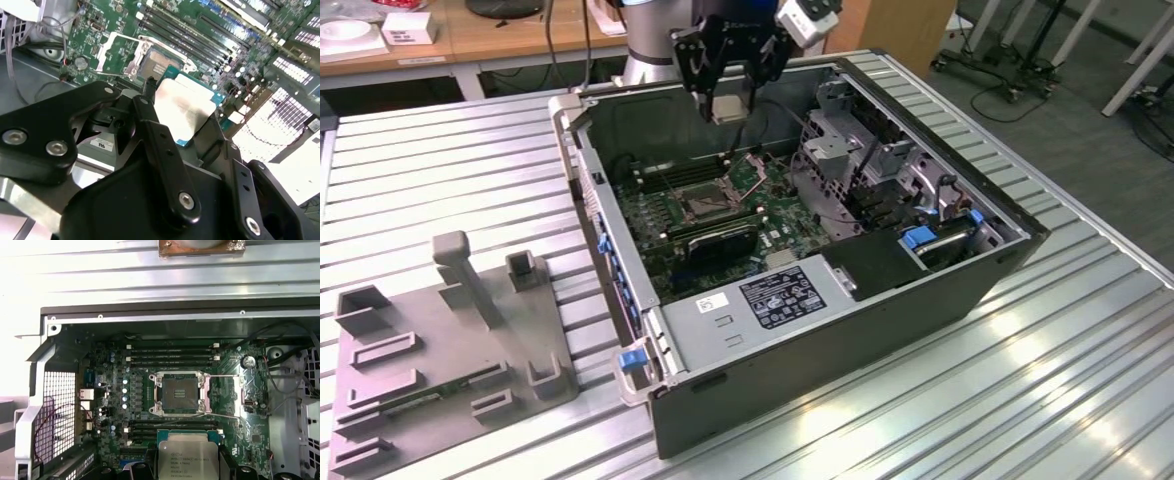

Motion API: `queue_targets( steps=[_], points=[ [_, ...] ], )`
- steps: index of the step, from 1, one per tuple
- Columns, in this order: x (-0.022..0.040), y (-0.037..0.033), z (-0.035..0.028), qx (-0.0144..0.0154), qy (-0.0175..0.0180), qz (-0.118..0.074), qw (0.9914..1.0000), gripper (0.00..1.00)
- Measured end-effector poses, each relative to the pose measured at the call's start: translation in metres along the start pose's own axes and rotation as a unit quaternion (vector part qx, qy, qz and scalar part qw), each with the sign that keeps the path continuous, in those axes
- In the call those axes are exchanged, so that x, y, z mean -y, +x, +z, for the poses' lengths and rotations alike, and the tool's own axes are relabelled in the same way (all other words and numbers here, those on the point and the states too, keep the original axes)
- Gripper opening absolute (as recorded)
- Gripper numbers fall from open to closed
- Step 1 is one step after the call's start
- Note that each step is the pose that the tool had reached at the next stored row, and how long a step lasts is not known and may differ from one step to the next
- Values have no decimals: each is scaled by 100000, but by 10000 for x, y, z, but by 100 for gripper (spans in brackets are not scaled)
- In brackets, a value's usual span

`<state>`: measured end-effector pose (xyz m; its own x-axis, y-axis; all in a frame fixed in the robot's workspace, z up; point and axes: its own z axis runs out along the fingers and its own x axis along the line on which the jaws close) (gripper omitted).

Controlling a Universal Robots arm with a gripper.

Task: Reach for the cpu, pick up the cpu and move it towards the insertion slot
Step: 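Pick up the cpu and move it towards the insertion slot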

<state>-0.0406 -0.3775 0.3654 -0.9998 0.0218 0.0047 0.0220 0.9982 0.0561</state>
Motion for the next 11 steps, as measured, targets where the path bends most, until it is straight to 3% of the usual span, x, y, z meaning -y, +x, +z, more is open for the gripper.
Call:
queue_targets(
  steps=[4, 11],
  points=[
    [-103, 2, 17, 4, -16, 2, 100000, 55],
    [-230, 5, 54, -1, -195, 4, 100000, 55]
  ],
)
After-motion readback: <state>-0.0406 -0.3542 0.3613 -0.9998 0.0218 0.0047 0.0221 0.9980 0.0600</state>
